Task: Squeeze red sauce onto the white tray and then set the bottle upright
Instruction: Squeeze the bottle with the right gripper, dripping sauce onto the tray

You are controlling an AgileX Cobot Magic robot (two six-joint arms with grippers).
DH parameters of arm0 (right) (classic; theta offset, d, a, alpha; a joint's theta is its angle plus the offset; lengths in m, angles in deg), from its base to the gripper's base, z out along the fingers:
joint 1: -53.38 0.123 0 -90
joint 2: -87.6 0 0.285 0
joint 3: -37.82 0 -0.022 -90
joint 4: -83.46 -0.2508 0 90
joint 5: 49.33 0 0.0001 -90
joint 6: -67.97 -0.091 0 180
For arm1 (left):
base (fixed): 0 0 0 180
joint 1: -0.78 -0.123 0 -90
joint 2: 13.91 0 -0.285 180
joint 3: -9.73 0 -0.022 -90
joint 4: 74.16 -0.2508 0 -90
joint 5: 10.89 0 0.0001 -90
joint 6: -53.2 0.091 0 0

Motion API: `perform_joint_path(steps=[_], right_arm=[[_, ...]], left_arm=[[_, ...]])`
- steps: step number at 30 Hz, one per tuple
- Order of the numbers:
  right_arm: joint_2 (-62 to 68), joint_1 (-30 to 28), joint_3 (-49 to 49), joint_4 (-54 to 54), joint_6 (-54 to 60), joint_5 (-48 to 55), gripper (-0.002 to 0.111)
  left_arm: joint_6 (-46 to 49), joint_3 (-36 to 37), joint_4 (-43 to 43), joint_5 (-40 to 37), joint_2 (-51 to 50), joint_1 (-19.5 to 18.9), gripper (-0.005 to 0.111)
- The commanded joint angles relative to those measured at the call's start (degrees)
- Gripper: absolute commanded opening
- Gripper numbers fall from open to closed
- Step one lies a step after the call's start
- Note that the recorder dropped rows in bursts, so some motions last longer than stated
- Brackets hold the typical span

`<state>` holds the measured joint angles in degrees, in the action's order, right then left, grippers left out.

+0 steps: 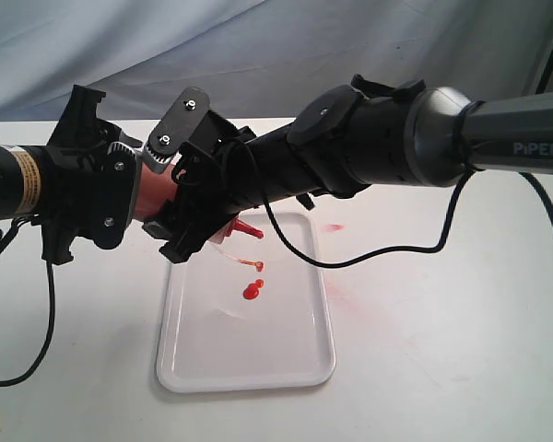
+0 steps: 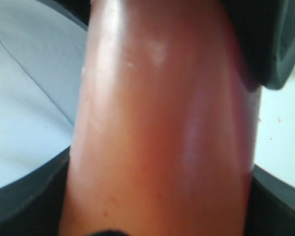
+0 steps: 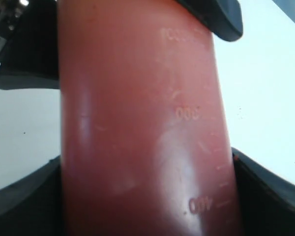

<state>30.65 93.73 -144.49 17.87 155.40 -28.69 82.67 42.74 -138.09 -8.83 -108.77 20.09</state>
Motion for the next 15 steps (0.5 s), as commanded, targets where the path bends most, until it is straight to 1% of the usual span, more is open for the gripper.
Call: perform_joint_path(steps=[1,15], right_arm=[[0.0,1.9,-0.3,-1.0,-0.7,2.8,0.000],[0.0,1.9,-0.3,-1.0,-1.6,2.9,0.000]], left_arm=[[-0.9,-1.4,0.5,8.0,0.5,1.7,0.000],[-0.9,-1.4,0.5,8.0,0.5,1.7,0.000]])
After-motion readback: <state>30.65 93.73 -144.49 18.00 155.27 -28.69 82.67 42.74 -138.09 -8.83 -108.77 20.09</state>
